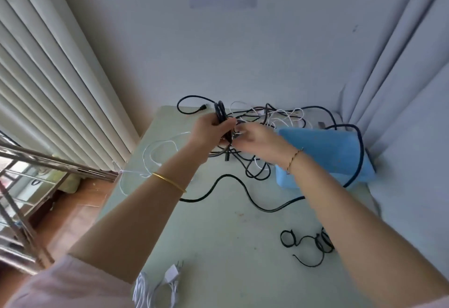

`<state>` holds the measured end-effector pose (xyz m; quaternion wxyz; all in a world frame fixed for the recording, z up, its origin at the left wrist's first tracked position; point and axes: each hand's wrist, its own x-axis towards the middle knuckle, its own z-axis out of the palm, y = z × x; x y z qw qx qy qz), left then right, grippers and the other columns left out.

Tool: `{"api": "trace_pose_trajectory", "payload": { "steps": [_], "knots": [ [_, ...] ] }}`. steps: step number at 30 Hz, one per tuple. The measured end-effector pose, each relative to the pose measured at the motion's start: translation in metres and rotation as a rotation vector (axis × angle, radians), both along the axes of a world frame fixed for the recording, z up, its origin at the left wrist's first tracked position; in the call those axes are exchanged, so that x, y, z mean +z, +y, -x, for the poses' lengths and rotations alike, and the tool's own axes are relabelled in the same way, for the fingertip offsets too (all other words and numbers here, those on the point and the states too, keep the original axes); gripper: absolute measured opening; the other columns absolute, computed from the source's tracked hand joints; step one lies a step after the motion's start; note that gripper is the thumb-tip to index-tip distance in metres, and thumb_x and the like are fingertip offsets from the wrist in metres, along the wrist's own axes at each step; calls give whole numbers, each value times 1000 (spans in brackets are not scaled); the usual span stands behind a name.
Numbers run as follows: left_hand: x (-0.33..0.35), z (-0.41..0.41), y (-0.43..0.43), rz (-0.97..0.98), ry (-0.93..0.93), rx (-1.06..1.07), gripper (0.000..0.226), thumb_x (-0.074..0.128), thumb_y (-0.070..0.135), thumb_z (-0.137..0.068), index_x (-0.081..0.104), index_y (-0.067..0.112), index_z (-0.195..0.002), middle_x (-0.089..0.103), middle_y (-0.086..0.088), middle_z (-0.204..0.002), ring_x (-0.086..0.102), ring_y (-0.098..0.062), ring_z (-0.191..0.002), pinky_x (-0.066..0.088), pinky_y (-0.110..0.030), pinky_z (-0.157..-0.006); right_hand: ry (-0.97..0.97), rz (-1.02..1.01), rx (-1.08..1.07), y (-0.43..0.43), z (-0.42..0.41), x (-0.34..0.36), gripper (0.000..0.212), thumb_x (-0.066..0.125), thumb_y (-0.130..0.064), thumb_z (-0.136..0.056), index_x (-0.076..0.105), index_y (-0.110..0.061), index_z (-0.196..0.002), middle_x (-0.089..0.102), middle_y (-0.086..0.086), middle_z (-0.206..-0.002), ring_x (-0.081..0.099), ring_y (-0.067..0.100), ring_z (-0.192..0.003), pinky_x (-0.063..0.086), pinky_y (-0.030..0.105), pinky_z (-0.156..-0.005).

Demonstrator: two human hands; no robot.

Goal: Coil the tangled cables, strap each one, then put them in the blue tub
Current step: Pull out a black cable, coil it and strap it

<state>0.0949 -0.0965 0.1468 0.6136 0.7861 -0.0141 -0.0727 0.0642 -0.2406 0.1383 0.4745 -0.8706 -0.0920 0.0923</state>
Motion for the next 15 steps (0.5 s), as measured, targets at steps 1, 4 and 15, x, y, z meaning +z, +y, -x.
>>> {"api": "trace_pose_trajectory", "payload": {
  "steps": [1,4,15],
  "knots": [
    [-1,5,-5,13,19,-18,17,62,20,-91,64,11,-77,67,-12,-82,63,-24,-74,57,-34,-69,16,-35,14,5,8,-9,31,63,-36,-82,63,-14,-105,65,11,-77,52,16,-64,43,32,-66],
    [-4,22,-12,58,87,-33,23,58,27,-93,69,13,-79,68,-14,-87,63,-25,-79,55,-42,-83,2,-142,-161,6,21,-25,33,67,-37,-84,59,-14,-106,53,-4,-63,44,2,-48,34,20,-53],
    [13,50,-18,-16,46,-76,21,51,22,-97,67,10,-102,67,-1,-82,58,-4,-69,41,-12,-57,144,-545,-339,-11,53,-29,18,50,-4,-94,54,-9,-111,59,8,-91,61,23,-66,58,32,-64]
  ]
}}
